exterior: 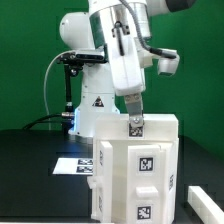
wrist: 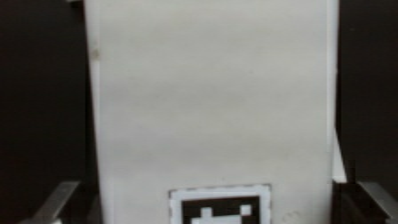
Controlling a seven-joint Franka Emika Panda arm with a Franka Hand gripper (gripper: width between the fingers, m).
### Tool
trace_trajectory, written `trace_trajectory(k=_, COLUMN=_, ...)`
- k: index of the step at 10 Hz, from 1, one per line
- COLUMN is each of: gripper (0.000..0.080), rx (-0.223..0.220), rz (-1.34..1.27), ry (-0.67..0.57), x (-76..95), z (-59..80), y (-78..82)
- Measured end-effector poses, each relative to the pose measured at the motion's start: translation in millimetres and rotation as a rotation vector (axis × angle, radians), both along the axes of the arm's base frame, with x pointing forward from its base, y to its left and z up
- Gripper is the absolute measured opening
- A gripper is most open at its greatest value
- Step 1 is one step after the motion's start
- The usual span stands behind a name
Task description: Assemble cabinet
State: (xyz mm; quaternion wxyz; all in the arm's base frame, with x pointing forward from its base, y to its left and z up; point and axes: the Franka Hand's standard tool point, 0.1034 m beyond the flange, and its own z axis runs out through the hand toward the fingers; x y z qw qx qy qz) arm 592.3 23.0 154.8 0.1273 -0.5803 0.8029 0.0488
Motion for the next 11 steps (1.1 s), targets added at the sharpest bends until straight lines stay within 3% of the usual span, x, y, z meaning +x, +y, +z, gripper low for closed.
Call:
trace_trajectory(k=2, gripper=0.0555, rx=0.035, rz=-0.149, ry=0.028, x=1.0, z=0.7, y=1.6)
trace_trajectory(k=4, gripper=0.0555, rx=0.034, rz=-0.138, ry=0.027, x=1.0, z=0.7, y=2.4)
trace_trajectory(k=5, gripper=0.0627, rx=0.036, rz=-0.129, ry=0.021, x=1.7, z=4.2, y=5.2)
trace_trajectory(k=8, gripper=0.0648, rx=0.055, rz=-0.078, ry=0.001, x=2.9, z=27.8, y=13.8)
trace_trajectory(k=11, gripper=0.0649, rx=0.041, rz=-0.004, ry=-0.013, x=2.1, z=24.3, y=13.8)
